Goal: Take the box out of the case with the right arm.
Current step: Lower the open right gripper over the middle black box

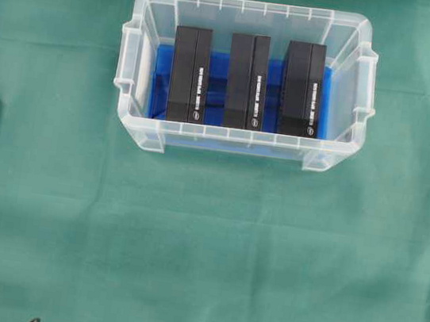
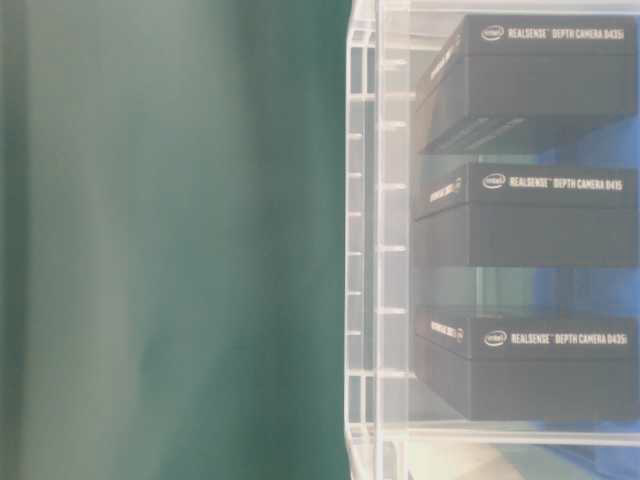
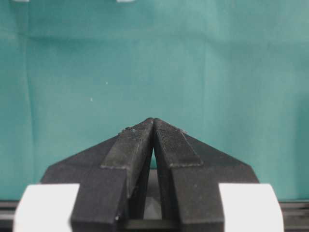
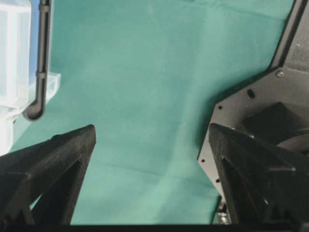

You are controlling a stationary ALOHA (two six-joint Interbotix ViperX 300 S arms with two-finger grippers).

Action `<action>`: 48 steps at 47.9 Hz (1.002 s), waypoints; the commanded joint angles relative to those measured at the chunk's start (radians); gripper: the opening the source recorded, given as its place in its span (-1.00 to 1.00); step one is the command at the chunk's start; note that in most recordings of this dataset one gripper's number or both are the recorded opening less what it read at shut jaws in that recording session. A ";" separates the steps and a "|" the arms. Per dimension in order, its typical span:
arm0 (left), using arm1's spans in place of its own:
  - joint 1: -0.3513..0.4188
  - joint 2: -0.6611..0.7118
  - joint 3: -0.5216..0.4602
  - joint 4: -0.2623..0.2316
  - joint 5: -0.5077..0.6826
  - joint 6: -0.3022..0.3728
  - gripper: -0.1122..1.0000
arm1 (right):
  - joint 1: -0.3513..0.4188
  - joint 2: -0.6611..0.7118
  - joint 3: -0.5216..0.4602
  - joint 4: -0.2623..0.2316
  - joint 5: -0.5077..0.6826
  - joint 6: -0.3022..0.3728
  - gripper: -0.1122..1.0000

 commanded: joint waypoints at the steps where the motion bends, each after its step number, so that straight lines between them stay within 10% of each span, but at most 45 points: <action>1: -0.002 0.003 -0.021 0.005 -0.003 0.002 -0.76 | -0.005 0.015 -0.025 0.008 -0.015 0.008 0.87; 20: -0.003 0.003 -0.023 0.005 0.002 0.002 -0.76 | 0.064 0.259 -0.224 0.015 -0.126 0.161 0.87; 48: -0.003 0.003 -0.023 0.005 0.094 0.000 -0.76 | 0.193 0.744 -0.727 0.018 -0.135 0.201 0.87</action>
